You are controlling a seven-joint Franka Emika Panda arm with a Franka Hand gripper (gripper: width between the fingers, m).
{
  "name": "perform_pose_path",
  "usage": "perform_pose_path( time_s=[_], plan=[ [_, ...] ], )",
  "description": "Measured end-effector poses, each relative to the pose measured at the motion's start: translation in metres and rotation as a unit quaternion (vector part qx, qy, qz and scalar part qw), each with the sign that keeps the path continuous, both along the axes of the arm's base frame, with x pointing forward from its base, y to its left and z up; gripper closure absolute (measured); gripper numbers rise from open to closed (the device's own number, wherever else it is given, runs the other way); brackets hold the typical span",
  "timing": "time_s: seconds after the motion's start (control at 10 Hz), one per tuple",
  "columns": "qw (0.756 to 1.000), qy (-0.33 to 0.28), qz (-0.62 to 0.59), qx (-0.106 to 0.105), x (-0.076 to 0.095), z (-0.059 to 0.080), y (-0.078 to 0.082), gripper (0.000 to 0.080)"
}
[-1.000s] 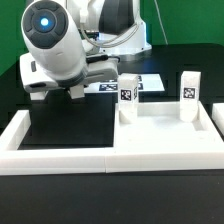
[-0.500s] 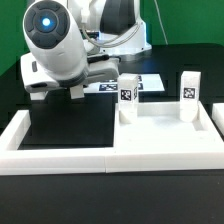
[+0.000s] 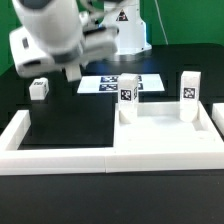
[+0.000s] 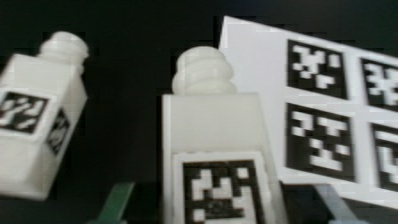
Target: Assemble square table
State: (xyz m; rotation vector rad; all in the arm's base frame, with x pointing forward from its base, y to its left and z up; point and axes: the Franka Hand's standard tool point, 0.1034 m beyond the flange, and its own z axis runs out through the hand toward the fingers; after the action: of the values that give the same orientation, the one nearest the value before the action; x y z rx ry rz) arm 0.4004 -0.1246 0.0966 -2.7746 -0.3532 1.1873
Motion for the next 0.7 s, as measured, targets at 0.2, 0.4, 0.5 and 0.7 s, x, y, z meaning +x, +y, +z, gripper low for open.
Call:
perform_pose_path(
  time_s=[0.2,0.4,0.5,0.7],
  plan=[
    [0.999,-0.043,0.005,0.004,0.008,0.004,0.0,0.0511],
    [0.994,-0.106,-0.002,0.01,0.012,0.003,0.0,0.0511],
    [0.989,-0.15,-0.007,0.012,0.03,0.0,0.005,0.0511],
    [0.976,-0.217,-0.011,0.019,0.073,0.031,0.024,0.0511]
  ],
)
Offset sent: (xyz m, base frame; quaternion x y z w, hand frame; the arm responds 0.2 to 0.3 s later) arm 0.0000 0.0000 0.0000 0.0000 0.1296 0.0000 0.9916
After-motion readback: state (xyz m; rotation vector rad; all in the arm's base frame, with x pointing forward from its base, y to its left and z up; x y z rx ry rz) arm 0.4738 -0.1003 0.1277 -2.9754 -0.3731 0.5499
